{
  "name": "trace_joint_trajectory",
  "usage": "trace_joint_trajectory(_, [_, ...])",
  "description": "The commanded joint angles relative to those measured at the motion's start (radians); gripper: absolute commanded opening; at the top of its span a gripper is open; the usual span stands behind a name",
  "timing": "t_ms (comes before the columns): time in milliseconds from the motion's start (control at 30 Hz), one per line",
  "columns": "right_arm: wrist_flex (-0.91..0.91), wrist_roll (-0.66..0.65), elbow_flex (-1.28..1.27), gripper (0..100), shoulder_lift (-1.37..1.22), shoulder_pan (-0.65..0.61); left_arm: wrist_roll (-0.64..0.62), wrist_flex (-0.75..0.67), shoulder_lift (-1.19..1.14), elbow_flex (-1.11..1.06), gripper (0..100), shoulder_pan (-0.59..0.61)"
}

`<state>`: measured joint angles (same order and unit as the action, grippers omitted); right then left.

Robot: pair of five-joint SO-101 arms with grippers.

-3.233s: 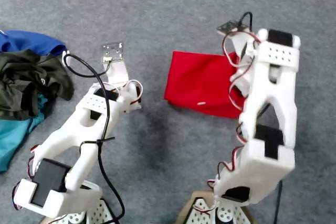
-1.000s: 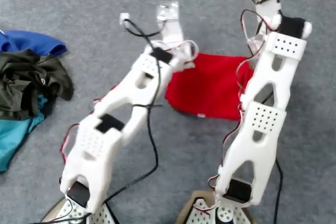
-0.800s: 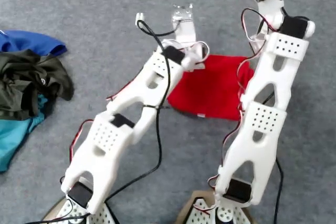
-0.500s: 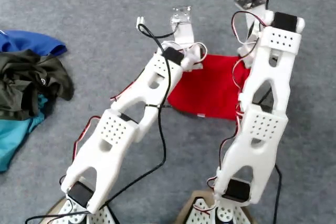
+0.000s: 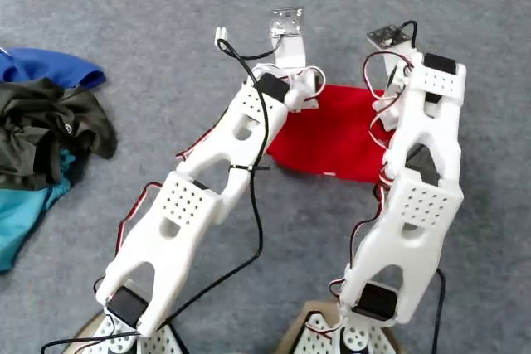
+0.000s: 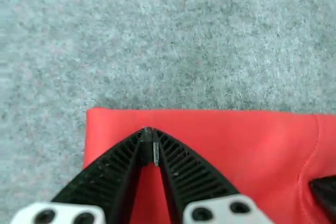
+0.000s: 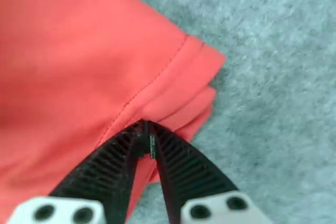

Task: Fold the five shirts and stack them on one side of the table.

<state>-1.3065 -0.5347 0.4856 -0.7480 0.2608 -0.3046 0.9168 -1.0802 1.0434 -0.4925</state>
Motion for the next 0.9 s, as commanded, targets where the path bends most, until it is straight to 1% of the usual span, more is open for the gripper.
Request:
trace_joint_trajectory(0, [0.020,-0.012,-0.002,0.9,0.104,0.002,0.012,0.003,0.018,0.054,2,0.005])
trace_joint_trajectory(167, [-0.087,-0.015,0.007,0.9,0.266,-0.010,0.008,0.028,0.024,0.054,2,0.009])
trace_joint_trajectory(300, [-0.178,-0.014,-0.010,0.9,0.430,-0.059,0.008,0.032,0.025,0.054,2,0.014])
trace_joint_trajectory(433, [-0.193,-0.012,-0.151,0.7,0.503,-0.091,0.008,0.032,0.025,0.054,2,0.031])
trace_joint_trajectory(567, [-0.061,0.038,-0.380,0.7,0.533,-0.097,0.006,0.037,0.025,0.054,2,0.052])
trace_joint_trajectory(633, [-0.002,0.066,-0.458,0.7,0.568,-0.071,0.006,0.048,0.025,0.054,2,0.051])
trace_joint_trajectory(767, [0.130,0.106,-0.501,0.9,0.656,0.031,0.011,0.048,0.024,0.054,2,0.049])
trace_joint_trajectory(867, [0.210,0.103,-0.499,0.9,0.713,0.059,0.012,0.046,0.024,0.054,2,0.044])
